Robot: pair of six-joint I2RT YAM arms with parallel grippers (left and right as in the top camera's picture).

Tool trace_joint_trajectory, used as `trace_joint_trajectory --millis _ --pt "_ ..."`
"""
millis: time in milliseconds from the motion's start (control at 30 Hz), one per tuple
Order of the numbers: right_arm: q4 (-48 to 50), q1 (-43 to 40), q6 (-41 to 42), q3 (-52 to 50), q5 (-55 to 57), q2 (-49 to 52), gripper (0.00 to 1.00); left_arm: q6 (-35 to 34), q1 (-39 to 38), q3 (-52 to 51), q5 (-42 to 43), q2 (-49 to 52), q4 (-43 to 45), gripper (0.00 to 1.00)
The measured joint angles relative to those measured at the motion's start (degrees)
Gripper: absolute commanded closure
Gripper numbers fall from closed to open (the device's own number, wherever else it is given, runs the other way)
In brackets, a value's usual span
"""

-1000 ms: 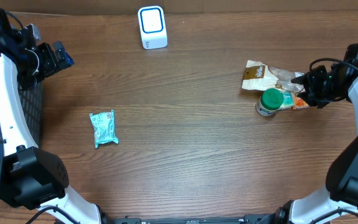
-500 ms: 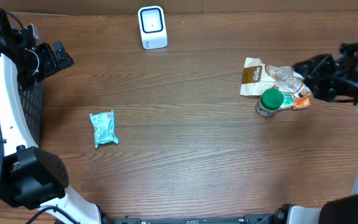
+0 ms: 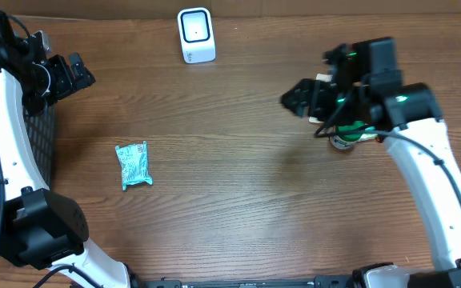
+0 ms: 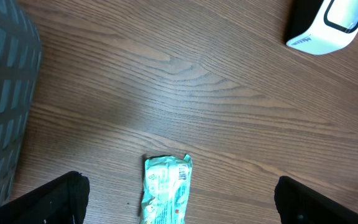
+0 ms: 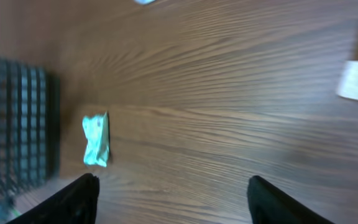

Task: Scan the item barcode
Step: 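Move the right gripper over the light-green packet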

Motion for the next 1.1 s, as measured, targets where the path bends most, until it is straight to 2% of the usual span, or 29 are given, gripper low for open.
trace_joint_trajectory --millis 233,367,667,767,967,1100 --pt "7.17 11.89 0.48 0.0 1.73 5.16 0.22 0.0 0.0 0.0 0.02 0.0 0.0 0.0" --pt "12.48 17.77 1.11 0.0 2.1 10.47 0.26 0.0 0.0 0.0 0.02 0.0 0.0 0.01" --pt "28.44 29.0 4.26 0.59 2.27 23.43 0.28 0.0 0.0 0.0 0.02 0.0 0.0 0.0" --pt "28.61 31.89 5.01 4.46 2.21 28.85 0.28 0.0 0.0 0.0 0.0 0.0 -0.02 0.0" --pt "24.52 35.47 5.46 18.75 2.43 40.09 0.28 0.0 0.0 0.0 0.0 0.0 0.0 0.0" --pt "24.52 36.35 5.49 22.86 3.23 43.82 0.31 0.0 0.0 0.0 0.0 0.0 0.0 0.01"
